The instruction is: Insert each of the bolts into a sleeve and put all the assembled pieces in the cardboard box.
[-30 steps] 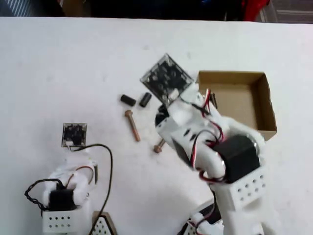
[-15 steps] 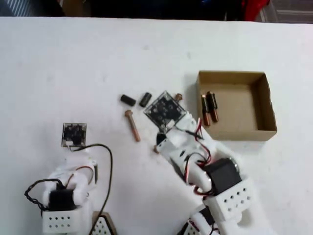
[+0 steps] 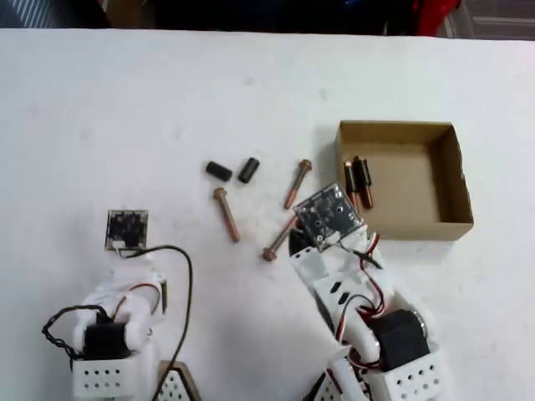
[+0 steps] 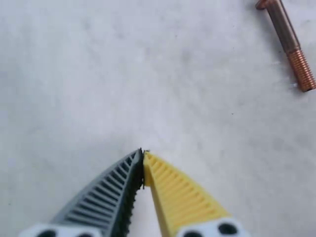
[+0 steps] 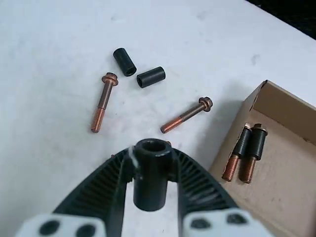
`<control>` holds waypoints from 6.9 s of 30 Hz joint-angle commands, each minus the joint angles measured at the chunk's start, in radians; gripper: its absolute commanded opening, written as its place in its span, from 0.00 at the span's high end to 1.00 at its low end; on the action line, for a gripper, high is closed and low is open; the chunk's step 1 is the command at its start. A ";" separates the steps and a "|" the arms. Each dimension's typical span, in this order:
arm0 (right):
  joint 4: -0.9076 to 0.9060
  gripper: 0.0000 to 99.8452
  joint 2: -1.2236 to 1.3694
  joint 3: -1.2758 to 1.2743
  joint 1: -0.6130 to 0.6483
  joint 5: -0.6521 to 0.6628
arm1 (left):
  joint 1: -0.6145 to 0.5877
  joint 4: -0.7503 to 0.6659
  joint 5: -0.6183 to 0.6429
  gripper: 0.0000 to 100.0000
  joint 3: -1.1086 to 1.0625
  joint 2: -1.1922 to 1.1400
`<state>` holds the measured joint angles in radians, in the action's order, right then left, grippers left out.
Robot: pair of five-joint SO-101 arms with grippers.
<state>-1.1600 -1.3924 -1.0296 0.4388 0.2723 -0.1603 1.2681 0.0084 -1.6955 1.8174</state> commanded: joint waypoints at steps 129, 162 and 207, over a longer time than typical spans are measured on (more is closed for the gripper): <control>0.423 0.98 -0.124 -0.482 -0.110 -0.017 | 0.288 -0.169 0.770 0.97 1.623 -2.331; 0.423 0.98 -0.124 -0.483 -0.110 -0.018 | 0.254 0.180 0.446 0.98 1.726 -2.413; 0.700 0.98 -0.124 -0.637 0.173 -0.020 | 0.240 0.338 0.150 0.98 1.597 -1.759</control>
<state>-0.5079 -1.5029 -1.6648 0.6076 0.2601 0.0836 1.6870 0.1680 -0.0338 -0.0008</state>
